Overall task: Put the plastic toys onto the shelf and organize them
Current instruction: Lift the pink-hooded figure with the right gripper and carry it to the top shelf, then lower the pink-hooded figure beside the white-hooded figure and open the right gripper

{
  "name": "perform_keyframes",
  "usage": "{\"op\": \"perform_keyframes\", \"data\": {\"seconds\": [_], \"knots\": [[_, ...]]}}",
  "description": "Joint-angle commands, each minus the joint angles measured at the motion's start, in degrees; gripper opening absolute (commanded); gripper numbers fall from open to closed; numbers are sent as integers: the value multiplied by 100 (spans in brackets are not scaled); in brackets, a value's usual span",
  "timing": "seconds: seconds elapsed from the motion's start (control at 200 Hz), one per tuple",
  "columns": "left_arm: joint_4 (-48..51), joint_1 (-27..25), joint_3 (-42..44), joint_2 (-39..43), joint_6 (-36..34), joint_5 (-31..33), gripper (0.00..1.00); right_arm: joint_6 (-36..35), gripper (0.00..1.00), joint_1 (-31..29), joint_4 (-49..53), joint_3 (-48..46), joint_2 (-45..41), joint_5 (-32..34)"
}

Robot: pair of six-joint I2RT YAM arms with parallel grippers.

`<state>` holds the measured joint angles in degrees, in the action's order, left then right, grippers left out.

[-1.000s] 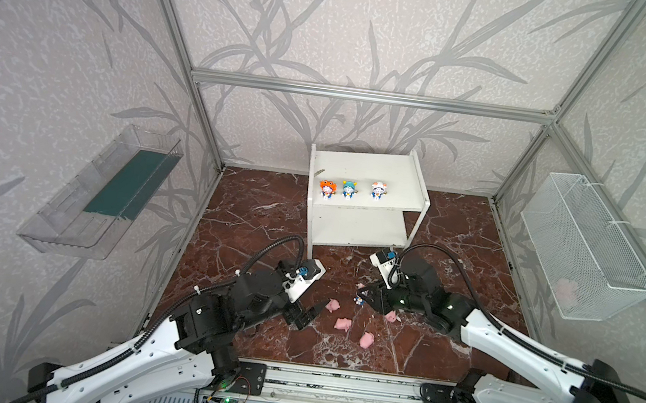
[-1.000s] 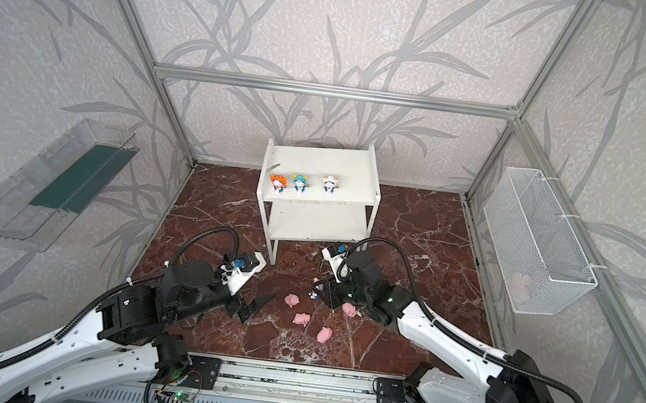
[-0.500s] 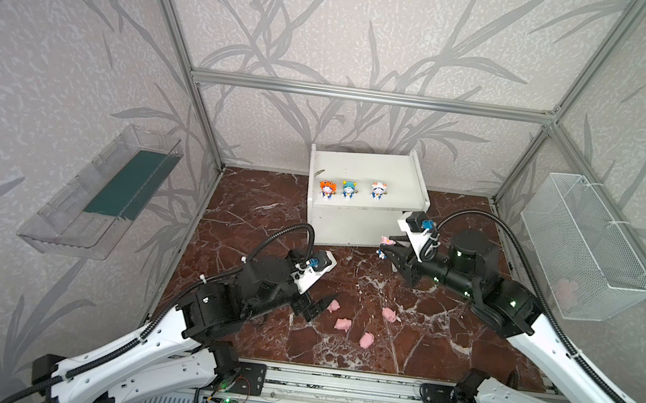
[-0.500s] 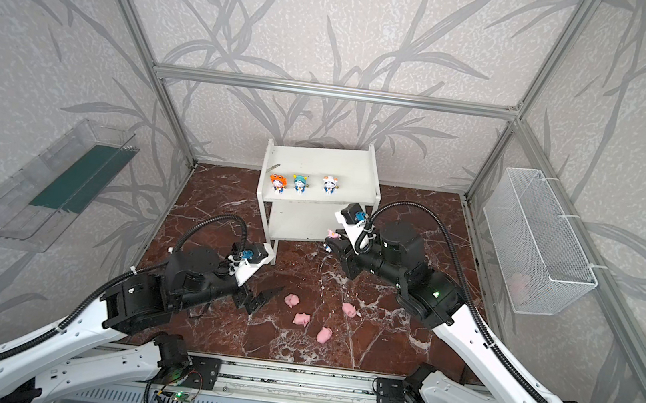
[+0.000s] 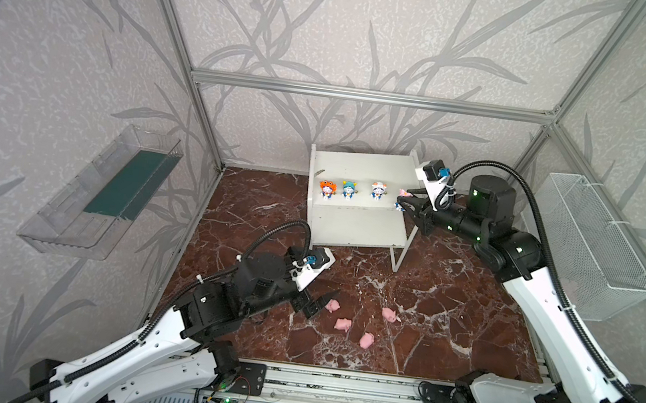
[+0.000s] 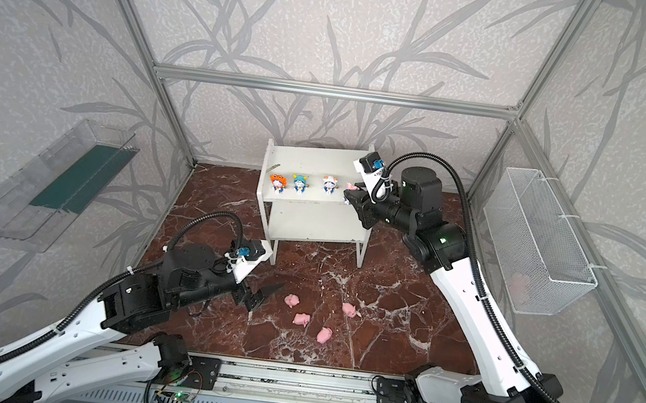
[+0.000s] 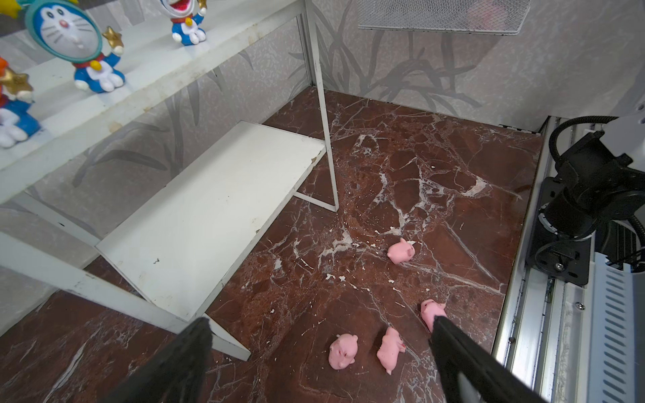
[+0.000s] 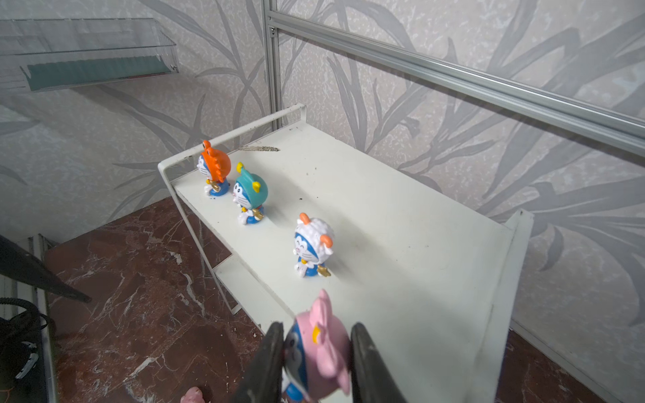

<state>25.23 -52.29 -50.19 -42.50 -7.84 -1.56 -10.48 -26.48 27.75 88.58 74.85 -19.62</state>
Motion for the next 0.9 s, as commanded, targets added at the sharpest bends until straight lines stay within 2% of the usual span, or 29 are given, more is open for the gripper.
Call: {"op": "perform_keyframes", "data": {"seconds": [0.0, 0.215, 0.525, 0.895], "knots": [[-82, 52, 95, 121, -80, -82, 99, -249, 18, 96, 105, 414, 245, -288], [-83, 109, 159, 216, -69, -81, 99, -401, 18, 195, 151, 522, 508, -268], [-88, 221, 192, 242, -52, -187, 99, -453, 18, 285, -103, 327, 590, 180], [-100, 290, 218, 242, -34, -238, 99, -527, 18, 328, -63, 353, 783, 254]]}}
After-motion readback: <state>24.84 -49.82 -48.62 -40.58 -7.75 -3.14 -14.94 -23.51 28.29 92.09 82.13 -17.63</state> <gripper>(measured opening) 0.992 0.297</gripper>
